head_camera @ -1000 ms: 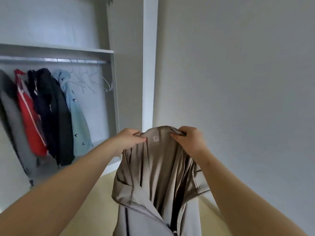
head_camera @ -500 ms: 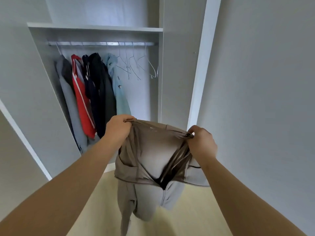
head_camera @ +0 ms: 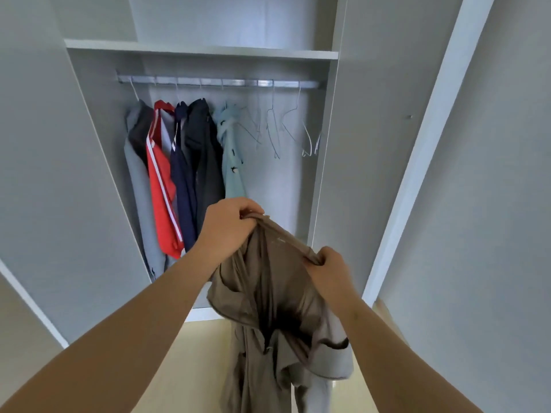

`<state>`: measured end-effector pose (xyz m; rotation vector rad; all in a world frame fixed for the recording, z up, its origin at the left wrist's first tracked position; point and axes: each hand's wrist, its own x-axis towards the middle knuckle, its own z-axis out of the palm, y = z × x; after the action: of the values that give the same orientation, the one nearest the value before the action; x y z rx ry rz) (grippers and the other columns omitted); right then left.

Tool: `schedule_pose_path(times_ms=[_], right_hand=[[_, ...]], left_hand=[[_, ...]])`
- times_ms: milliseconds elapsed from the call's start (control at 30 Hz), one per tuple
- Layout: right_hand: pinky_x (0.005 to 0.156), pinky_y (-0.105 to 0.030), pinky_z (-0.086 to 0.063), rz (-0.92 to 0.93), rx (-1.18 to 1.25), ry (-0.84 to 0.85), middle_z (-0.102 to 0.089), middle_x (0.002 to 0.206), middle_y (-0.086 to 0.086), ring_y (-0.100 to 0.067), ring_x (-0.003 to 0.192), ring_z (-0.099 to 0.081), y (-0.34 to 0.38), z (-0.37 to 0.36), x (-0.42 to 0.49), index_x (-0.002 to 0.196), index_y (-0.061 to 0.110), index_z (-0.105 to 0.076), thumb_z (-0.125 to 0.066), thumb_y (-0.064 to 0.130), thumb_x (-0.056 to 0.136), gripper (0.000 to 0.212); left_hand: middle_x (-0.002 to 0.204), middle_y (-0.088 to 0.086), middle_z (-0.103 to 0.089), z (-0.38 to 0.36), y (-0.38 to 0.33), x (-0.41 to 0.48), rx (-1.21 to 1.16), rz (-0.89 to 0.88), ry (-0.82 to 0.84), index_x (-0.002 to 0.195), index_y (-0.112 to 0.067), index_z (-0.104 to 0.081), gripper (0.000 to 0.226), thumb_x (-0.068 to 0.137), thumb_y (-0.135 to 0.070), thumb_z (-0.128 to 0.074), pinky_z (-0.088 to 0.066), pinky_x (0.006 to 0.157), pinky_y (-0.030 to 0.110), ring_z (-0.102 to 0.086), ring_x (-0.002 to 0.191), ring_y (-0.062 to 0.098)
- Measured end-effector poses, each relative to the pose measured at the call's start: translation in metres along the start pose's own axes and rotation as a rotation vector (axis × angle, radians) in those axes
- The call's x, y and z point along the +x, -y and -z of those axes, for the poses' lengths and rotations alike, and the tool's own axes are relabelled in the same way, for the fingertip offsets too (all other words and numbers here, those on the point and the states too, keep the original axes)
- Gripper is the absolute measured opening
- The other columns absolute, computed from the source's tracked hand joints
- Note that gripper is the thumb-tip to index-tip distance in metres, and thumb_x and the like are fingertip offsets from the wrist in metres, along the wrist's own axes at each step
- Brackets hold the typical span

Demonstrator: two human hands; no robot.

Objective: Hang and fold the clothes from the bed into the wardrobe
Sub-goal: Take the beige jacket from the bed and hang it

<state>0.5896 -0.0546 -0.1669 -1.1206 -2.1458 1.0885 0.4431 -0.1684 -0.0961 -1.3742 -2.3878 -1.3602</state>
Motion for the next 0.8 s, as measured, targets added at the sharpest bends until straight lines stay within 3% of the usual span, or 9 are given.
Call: schedule_pose_path(times_ms=[100,200,300,400,500,633,800], right_hand=[[0.050,-0.024,-0.029,0.000,0.109,-0.129,-0.044,0.062,0.002,-0.012,0.055,-0.037,0.012,-0.005,0.039,0.067,0.022,-0.037,-0.046,-0.001,0.077,0.026],[0.049,-0.026,-0.035,0.051,0.206,-0.168,-0.050,0.065,0.001,-0.014,0.054,-0.043,0.031,-0.013,0.075,0.073,0.026,-0.042,-0.045,-0.003,0.077,0.029],[0.049,-0.023,-0.036,0.099,0.270,-0.166,-0.053,0.068,0.004,-0.010,0.058,-0.049,0.047,-0.034,0.112,0.078,0.030,-0.046,-0.047,0.002,0.081,0.027],[0.045,-0.011,-0.035,0.128,0.246,-0.107,-0.054,0.065,0.011,-0.001,0.056,-0.048,0.060,-0.057,0.148,0.078,0.030,-0.052,-0.052,0.009,0.086,0.022],[0.040,-0.006,-0.034,0.144,0.174,-0.036,-0.052,0.060,0.010,-0.002,0.051,-0.046,0.076,-0.097,0.194,0.072,0.027,-0.057,-0.056,0.009,0.085,0.022],[0.048,-0.012,-0.035,0.096,0.159,0.030,-0.055,0.064,0.011,-0.003,0.058,-0.050,0.103,-0.135,0.250,0.068,0.027,-0.059,-0.055,0.004,0.079,0.027],[0.057,-0.025,-0.038,0.037,0.226,0.125,-0.050,0.055,0.007,-0.016,0.055,-0.046,0.124,-0.171,0.300,0.060,0.024,-0.056,-0.052,-0.005,0.074,0.033]], left_hand=[[0.087,-0.002,-0.049,0.006,0.041,0.025,0.403,-0.043,-0.009,0.093,-0.010,-0.067,0.023,0.081,0.003,-0.052,-0.030,0.067,0.023,-0.050,0.083,0.017],[0.093,0.009,-0.052,0.006,0.082,0.042,0.402,0.101,-0.126,0.098,-0.009,-0.063,0.026,0.082,0.005,-0.049,-0.031,0.063,0.028,-0.048,0.081,0.021],[0.088,0.005,-0.053,0.003,0.111,0.070,0.155,0.355,-0.219,0.099,-0.015,-0.061,0.028,0.084,0.002,-0.045,-0.036,0.057,0.026,-0.047,0.075,0.018],[0.083,0.007,-0.056,0.004,0.121,0.105,-0.312,0.682,-0.127,0.086,-0.019,-0.057,0.026,0.089,-0.001,-0.039,-0.046,0.063,0.031,-0.051,0.072,0.021],[0.073,0.011,-0.058,0.009,0.139,0.148,-0.774,0.940,-0.110,0.076,-0.012,-0.058,0.027,0.091,0.000,-0.038,-0.049,0.050,0.032,-0.054,0.066,0.023],[0.070,0.012,-0.066,0.019,0.170,0.207,-0.975,0.896,-0.115,0.070,-0.009,-0.063,0.023,0.087,-0.002,-0.048,-0.048,0.063,0.032,-0.057,0.069,0.025],[0.056,0.008,-0.066,0.023,0.193,0.273,-1.088,0.846,-0.132,0.064,-0.010,-0.065,0.023,0.082,-0.002,-0.052,-0.048,0.053,0.028,-0.062,0.056,0.024]])
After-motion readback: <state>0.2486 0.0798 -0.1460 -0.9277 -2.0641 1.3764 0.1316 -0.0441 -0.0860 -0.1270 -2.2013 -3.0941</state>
